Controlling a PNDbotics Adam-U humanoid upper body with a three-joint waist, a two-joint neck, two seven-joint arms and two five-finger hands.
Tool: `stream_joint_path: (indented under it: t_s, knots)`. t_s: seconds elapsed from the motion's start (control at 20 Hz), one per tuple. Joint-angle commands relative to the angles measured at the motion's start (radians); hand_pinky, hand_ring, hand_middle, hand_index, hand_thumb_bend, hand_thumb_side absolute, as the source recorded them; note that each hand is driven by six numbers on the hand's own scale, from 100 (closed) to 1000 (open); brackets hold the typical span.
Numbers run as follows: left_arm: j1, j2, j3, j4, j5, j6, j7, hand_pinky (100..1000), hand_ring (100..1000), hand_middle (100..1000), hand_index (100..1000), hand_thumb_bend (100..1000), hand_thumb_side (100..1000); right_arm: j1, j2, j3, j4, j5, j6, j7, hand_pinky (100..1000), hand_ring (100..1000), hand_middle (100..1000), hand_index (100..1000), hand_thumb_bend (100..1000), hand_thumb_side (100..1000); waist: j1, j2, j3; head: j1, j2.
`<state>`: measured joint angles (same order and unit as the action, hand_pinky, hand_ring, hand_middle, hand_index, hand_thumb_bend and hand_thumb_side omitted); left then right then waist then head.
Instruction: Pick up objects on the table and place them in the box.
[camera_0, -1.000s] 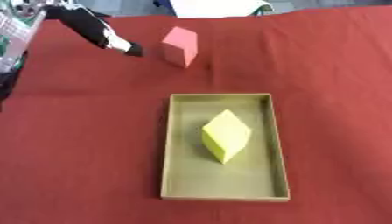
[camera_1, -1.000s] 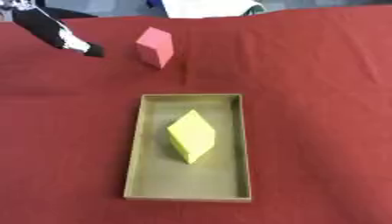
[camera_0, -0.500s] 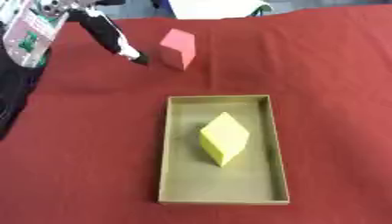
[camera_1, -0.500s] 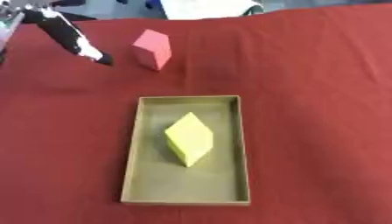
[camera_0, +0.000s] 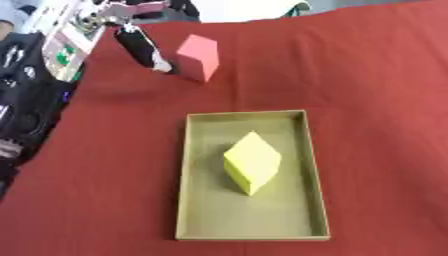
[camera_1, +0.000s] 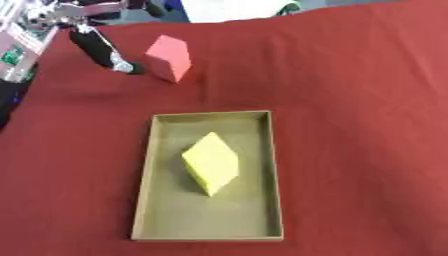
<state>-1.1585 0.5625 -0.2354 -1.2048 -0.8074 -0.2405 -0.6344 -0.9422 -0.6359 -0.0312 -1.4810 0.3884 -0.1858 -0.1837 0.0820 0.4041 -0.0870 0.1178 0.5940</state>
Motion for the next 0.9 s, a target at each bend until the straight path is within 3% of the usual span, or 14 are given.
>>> stream_joint_path:
  t_s: [0.05,0.9]
  knots:
    - [-0.027,0.009,0.019,0.006,-0.009,0.001,0.004,939,941,845,929,525,244,-0.023,-0.017,-0.014,-0.023,-0.009,0.004,-0.002,761,794,629,861,100,918,-0.002,-0.017,-0.007,0.011,-0.018]
    - [-0.037,0.005,0.041,0.057,-0.09,0.019,0.015,938,950,847,929,502,203,-0.02,-0.023,-0.026,-0.025,-0.028,0.014,0.0,757,791,621,855,100,944,0.018,0.032,-0.053,0.044,-0.047]
